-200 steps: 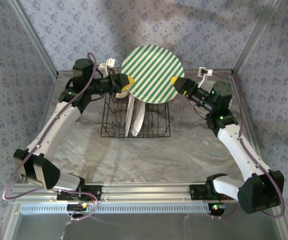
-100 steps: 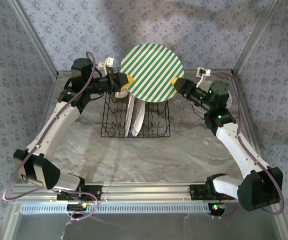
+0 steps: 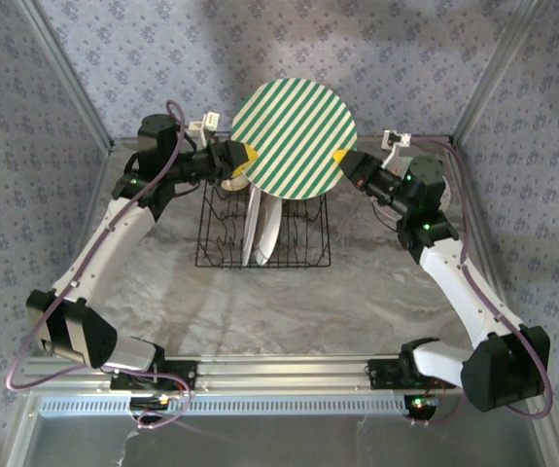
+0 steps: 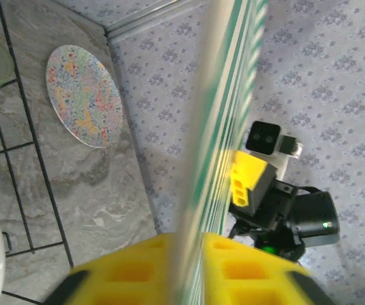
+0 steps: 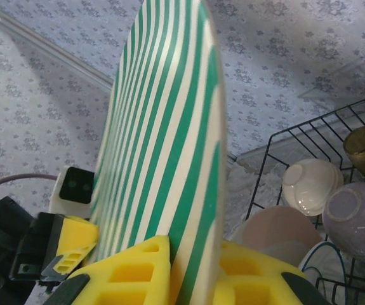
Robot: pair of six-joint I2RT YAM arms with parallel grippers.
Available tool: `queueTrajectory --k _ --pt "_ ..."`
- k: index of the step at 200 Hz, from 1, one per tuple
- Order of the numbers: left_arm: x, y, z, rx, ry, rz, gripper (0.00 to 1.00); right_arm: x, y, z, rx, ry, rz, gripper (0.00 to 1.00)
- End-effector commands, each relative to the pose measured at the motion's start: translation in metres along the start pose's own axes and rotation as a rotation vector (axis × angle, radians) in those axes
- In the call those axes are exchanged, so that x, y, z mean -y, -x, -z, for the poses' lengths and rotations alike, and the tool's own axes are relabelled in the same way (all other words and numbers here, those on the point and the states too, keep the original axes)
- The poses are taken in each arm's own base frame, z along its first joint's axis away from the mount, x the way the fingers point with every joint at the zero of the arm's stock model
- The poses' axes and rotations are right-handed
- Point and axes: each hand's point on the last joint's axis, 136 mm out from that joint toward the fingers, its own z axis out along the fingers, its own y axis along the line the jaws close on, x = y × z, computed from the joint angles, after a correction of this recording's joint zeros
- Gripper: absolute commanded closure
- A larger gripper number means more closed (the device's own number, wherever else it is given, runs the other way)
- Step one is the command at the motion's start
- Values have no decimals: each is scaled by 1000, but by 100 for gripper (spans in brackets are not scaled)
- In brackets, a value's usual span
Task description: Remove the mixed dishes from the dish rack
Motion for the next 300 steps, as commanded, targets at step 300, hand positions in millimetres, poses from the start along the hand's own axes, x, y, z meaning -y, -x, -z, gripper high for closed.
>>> queueTrajectory --k 300 --pt "-21 -78 97 211 198 -593 1 262 103 183 557 -583 -262 100"
